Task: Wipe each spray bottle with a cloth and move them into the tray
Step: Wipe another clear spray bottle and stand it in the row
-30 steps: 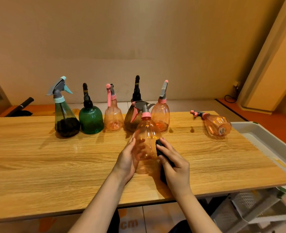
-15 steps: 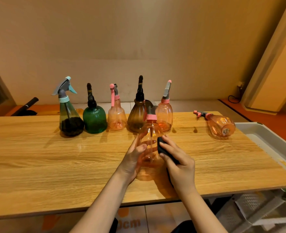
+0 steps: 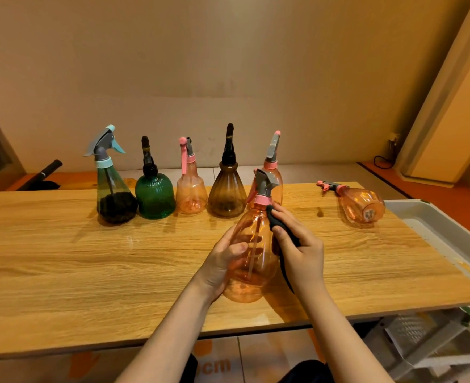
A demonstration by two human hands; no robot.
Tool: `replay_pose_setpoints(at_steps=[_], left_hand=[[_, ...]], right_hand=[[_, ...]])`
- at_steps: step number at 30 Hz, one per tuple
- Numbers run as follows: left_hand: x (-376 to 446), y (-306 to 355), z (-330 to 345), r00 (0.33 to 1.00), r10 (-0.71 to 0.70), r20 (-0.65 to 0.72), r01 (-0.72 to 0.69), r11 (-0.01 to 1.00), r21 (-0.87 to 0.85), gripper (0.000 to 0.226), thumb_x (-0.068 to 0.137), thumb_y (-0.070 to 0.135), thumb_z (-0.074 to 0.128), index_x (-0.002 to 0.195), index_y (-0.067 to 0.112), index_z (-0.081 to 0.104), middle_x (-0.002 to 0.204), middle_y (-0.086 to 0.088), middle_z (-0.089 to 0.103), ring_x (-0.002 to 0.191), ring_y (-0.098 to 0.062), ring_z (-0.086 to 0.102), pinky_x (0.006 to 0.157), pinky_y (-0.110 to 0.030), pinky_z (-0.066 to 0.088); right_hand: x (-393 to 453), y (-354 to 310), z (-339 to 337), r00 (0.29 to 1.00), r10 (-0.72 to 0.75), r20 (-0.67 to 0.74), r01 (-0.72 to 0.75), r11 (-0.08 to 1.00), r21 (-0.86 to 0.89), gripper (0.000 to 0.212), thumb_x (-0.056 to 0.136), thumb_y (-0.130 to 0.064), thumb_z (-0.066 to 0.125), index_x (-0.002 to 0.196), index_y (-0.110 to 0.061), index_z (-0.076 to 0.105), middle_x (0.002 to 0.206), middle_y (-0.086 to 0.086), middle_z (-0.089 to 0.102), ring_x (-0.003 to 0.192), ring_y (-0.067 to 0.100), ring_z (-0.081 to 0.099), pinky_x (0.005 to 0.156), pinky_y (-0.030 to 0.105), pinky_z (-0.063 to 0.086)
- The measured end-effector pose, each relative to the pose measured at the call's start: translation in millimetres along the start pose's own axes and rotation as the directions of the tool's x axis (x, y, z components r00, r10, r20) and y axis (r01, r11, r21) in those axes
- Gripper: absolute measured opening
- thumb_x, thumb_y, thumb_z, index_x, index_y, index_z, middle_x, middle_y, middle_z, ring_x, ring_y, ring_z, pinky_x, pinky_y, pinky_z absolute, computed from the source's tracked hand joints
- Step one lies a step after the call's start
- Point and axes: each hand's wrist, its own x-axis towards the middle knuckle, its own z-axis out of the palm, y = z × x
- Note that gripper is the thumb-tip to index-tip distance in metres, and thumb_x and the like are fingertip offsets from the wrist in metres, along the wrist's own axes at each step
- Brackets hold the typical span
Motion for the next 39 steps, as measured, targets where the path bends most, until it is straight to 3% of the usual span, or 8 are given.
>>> replay_pose_setpoints(at_steps=[5,11,17,22,26,29,34,39], left_hand=[[0.0,1.4,0.7,1.000,0.010,0.008,-0.009,0.992,-0.127,0.093,0.046,0.044,0.089,0.127,0.017,0.053,0.109,-0.012,0.069,0.097,-0.028,0.068,0.077,-0.038,0.058],[2.5,2.5,-5.3,0.996,0.031,-0.086,-0.060,0.928,-0.367,0.091,0.044,0.045,0.092,0.122,0.010,0.060,0.116,-0.020,0.065,0.098,-0.031,0.067,0.080,-0.043,0.055],[-0.6,6.3,-9.5,0.992,0.025,-0.127,-0.090,0.841,-0.533,0.089,0.034,0.038,0.095,0.111,0.004,0.065,0.103,-0.019,0.070,0.088,-0.028,0.071,0.067,-0.033,0.059],[-0.6,7.1,-5.8,0.995,0.020,-0.101,-0.067,0.870,-0.489,0.100,0.039,0.045,0.095,0.124,0.007,0.058,0.116,-0.019,0.066,0.100,-0.029,0.067,0.075,-0.036,0.059],[1.8,6.4,-1.2,0.984,0.035,-0.177,-0.096,0.932,-0.351,0.112,0.039,0.052,0.093,0.133,0.008,0.050,0.116,-0.018,0.066,0.101,-0.026,0.067,0.080,-0.037,0.058],[1.1,6.5,0.2,0.988,0.054,-0.147,-0.103,0.932,-0.348,0.094,0.040,0.047,0.094,0.118,0.009,0.059,0.101,-0.012,0.073,0.088,-0.020,0.071,0.067,-0.029,0.059],[0.3,5.8,-1.8,0.994,0.024,-0.109,-0.060,0.938,-0.342,0.085,0.039,0.045,0.095,0.111,0.009,0.067,0.103,-0.016,0.071,0.092,-0.025,0.071,0.068,-0.030,0.058],[1.9,4.5,-4.8,0.995,0.003,-0.104,-0.038,0.942,-0.334,0.070,0.034,0.046,0.094,0.092,0.012,0.076,0.094,-0.013,0.073,0.081,-0.022,0.072,0.061,-0.031,0.058]], right_hand=[[-2.3,-3.4,5.2,1.000,0.018,0.003,-0.018,0.999,0.040,0.031,0.083,-0.014,0.059,0.113,-0.023,0.061,0.120,-0.008,0.061,0.118,0.005,0.053,0.099,0.022,0.042],[-18.9,-3.9,18.3,0.999,-0.032,0.038,0.030,0.998,0.061,0.033,0.084,-0.020,0.057,0.117,-0.017,0.062,0.124,-0.020,0.058,0.119,0.009,0.053,0.099,0.022,0.041],[-36.2,-3.7,28.8,0.992,-0.104,0.069,0.102,0.994,0.031,0.035,0.085,-0.014,0.057,0.120,-0.015,0.059,0.128,-0.004,0.058,0.124,0.013,0.050,0.103,0.026,0.039],[-31.8,-5.7,22.6,0.992,-0.116,0.048,0.116,0.993,0.020,0.034,0.085,-0.015,0.056,0.119,-0.019,0.058,0.128,-0.022,0.054,0.123,0.013,0.051,0.102,0.025,0.040],[-30.4,-2.8,15.0,0.990,-0.129,0.052,0.130,0.991,-0.018,0.034,0.085,-0.015,0.056,0.118,-0.021,0.059,0.128,-0.025,0.053,0.123,0.012,0.050,0.102,0.022,0.039],[-32.8,1.4,13.7,0.974,-0.205,0.097,0.214,0.972,-0.094,0.034,0.084,-0.009,0.058,0.118,-0.016,0.061,0.130,-0.012,0.055,0.125,0.017,0.049,0.104,0.026,0.038],[-36.3,2.8,15.6,0.942,-0.265,0.207,0.298,0.943,-0.146,0.033,0.084,-0.001,0.057,0.115,-0.010,0.064,0.129,0.000,0.056,0.127,0.018,0.046,0.106,0.030,0.037],[-34.3,7.3,13.5,0.964,-0.206,0.169,0.225,0.969,-0.099,0.047,0.077,0.011,0.062,0.115,-0.016,0.062,0.127,-0.002,0.057,0.126,0.017,0.048,0.104,0.028,0.037]])
